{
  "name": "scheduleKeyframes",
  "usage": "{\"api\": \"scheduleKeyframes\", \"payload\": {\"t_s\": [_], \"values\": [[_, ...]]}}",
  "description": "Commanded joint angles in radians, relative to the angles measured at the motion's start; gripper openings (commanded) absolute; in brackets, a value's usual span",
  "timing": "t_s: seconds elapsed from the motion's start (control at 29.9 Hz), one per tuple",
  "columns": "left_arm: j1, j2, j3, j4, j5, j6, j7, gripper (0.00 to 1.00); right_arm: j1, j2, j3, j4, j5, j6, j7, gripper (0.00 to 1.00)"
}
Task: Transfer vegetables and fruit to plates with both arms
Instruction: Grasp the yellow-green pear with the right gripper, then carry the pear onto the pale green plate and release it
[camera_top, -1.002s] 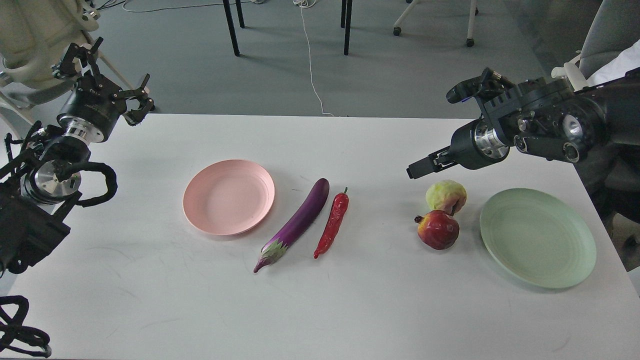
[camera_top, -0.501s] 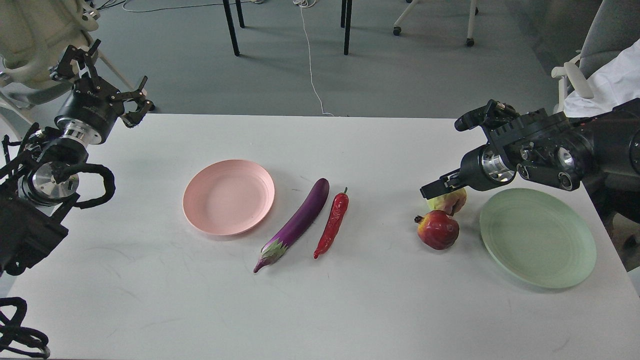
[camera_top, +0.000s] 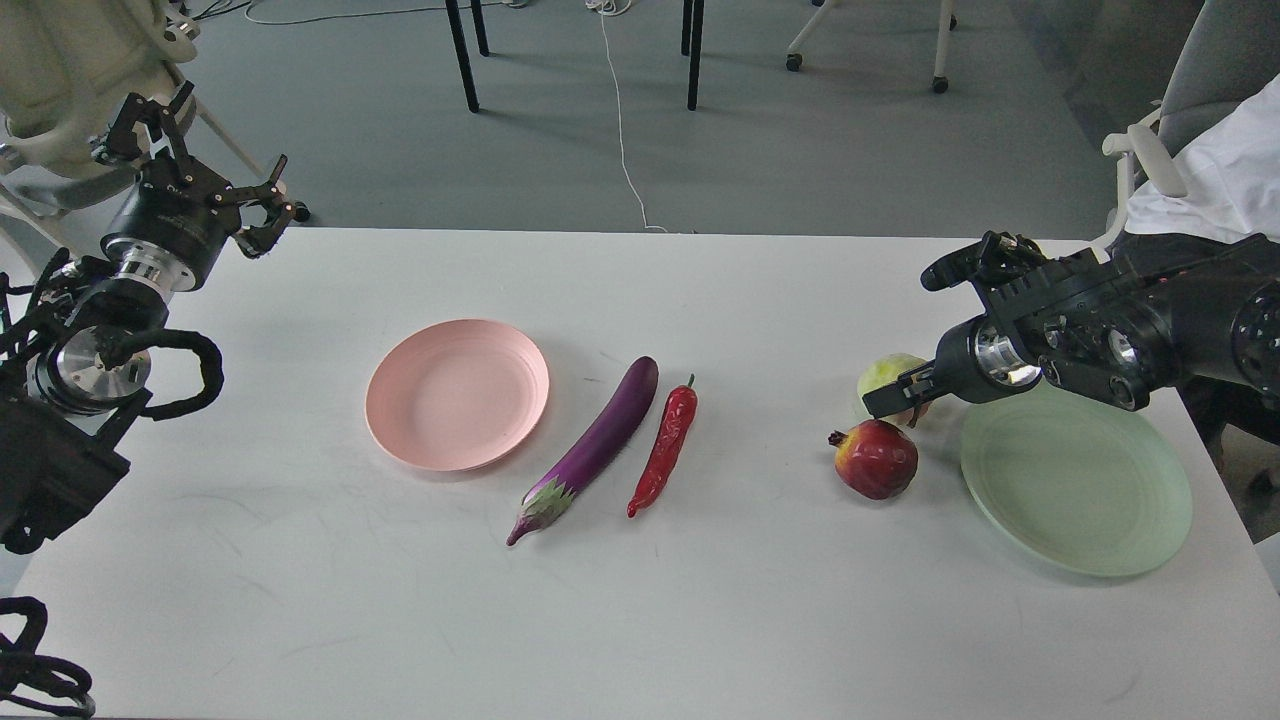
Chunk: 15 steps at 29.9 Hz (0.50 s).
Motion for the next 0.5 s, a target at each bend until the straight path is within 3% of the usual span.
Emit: {"api": "scheduleKeyframes", "payload": {"t_s": [0.0, 0.07, 0.2, 0.47], "values": [[0.0, 0.001, 0.0, 0.0, 0.0, 0.0, 0.0, 0.98, 0.004, -0.003, 0.002, 0.008, -0.002, 0.0, 0.003, 0.65], [-0.002, 0.004, -0.002, 0.0, 0.0, 0.0, 0.0, 0.98, 0.016, -0.007, 0.002, 0.014, 0.002, 0.0, 0.003, 0.59], [-0.003, 0.006, -0.002, 0.0, 0.0, 0.0, 0.002, 0.98, 0.09, -0.047, 0.005, 0.083, 0.004, -0.006, 0.003, 0.58], [-0.002, 0.028, -0.002, 0.0, 0.0, 0.0, 0.0, 0.98, 0.285, -0.314, -0.001, 0.341, -0.077, -0.028, 0.0, 0.58]]}}
